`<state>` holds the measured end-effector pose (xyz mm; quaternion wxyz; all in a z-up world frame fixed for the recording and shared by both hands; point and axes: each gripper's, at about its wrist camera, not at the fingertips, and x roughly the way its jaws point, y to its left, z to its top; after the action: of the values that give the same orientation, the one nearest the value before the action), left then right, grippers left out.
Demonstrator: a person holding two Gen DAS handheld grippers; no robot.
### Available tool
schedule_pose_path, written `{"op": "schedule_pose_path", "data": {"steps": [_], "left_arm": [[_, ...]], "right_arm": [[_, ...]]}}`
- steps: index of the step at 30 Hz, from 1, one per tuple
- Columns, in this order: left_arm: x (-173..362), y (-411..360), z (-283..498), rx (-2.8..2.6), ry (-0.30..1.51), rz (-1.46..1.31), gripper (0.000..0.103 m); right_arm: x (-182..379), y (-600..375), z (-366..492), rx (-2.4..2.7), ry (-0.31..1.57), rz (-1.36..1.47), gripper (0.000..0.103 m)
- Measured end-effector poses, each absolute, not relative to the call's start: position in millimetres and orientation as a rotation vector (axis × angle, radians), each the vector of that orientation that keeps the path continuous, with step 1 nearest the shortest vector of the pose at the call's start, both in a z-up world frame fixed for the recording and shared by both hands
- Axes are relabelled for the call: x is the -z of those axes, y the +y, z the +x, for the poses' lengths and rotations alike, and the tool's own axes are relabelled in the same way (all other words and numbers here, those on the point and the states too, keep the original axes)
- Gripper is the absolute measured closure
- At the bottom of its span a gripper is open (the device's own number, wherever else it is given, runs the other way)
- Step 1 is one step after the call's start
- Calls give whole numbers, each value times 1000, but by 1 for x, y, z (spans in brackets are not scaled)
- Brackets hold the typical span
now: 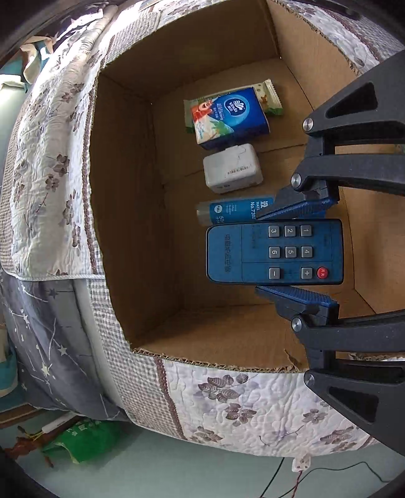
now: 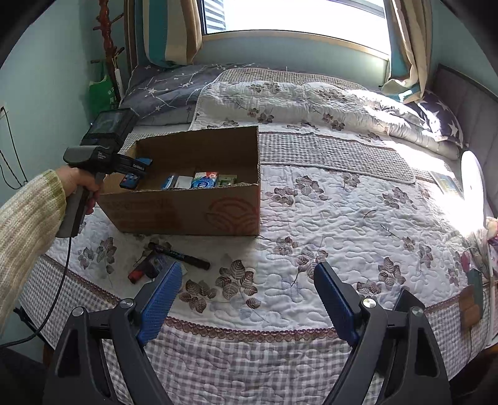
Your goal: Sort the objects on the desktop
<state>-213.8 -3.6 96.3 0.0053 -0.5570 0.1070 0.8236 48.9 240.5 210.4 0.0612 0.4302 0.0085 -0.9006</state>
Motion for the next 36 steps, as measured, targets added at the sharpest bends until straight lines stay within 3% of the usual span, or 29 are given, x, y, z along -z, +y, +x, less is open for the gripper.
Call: {"op": "schedule_pose_path", "data": {"steps": [5,9,12,17,23,29,36], "left_arm": [[-79,-7,-225,-2561,291,-1800,0],[-75,-1,-225,-2530,363,-1830,0],[-86,-5,-215,-2587,273,-1736,0],[-135,-9,-168,-2683,145,-1526,0],[-221,-16,-54,-2694,172,-1282,0],[-260,-52,46,-2721,-56,-1151,0],[-241,-91,66,-2784,-277,-1154,0]], "right_arm": [[-213,237,50,2715,29,1286,16],[-210,234,49,2707,43,1294,16],[-208,234,47,2709,47,1307,16],[-202,238,44,2714,30,1331,16],[-191,233,37,2687,6,1360,16],[-159,217,35,2606,-6,1447,16],[-101,184,38,2429,-86,1611,16]]}}
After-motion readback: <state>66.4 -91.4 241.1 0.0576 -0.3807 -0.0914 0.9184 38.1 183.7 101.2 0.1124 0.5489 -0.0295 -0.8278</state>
